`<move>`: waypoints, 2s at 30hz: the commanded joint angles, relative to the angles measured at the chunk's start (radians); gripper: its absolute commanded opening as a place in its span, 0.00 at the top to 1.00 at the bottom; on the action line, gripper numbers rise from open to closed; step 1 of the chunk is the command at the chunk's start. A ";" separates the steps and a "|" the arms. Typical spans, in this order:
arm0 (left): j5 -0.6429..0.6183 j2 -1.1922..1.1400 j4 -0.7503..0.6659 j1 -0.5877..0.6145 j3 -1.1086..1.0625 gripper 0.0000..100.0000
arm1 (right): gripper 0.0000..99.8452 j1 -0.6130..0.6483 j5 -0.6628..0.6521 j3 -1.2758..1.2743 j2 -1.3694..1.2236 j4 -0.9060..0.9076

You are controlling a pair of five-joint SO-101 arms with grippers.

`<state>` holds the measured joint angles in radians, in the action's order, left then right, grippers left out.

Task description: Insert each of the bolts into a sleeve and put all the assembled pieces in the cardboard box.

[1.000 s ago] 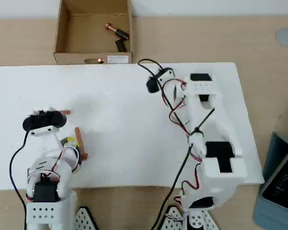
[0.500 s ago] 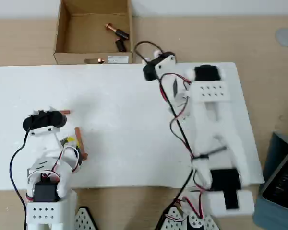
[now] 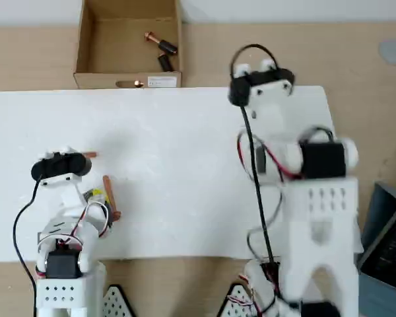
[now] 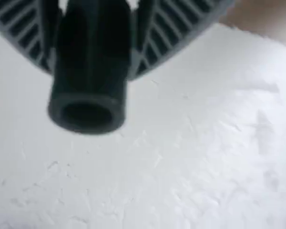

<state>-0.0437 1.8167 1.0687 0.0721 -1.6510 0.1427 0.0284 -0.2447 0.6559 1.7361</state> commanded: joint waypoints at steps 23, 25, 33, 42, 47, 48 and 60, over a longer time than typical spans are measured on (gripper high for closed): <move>0.000 0.007 -0.014 0.008 0.009 1.00 | 0.99 0.010 0.048 -0.872 1.164 -0.295; -0.021 0.005 -0.012 0.008 0.026 1.00 | 0.99 0.012 0.040 -0.886 1.188 -0.295; -0.106 -0.094 0.124 0.003 0.298 1.00 | 0.99 0.012 0.041 -0.886 1.178 -0.295; -0.331 -0.751 0.261 0.006 0.858 1.00 | 0.99 0.012 0.046 -0.886 1.185 -0.295; -0.466 -1.096 0.417 0.008 1.142 1.00 | 0.99 0.007 0.046 -0.881 1.185 -0.295; -0.477 -1.153 0.437 0.008 1.185 1.00 | 0.99 0.007 0.048 -0.881 1.187 -0.295; -0.743 -1.587 0.453 0.161 1.416 1.00 | 0.99 0.007 0.089 -0.880 1.187 -0.301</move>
<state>-0.7419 0.2869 1.5182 0.2025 -0.3023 0.1458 0.1082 -1.1301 1.8067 1.4615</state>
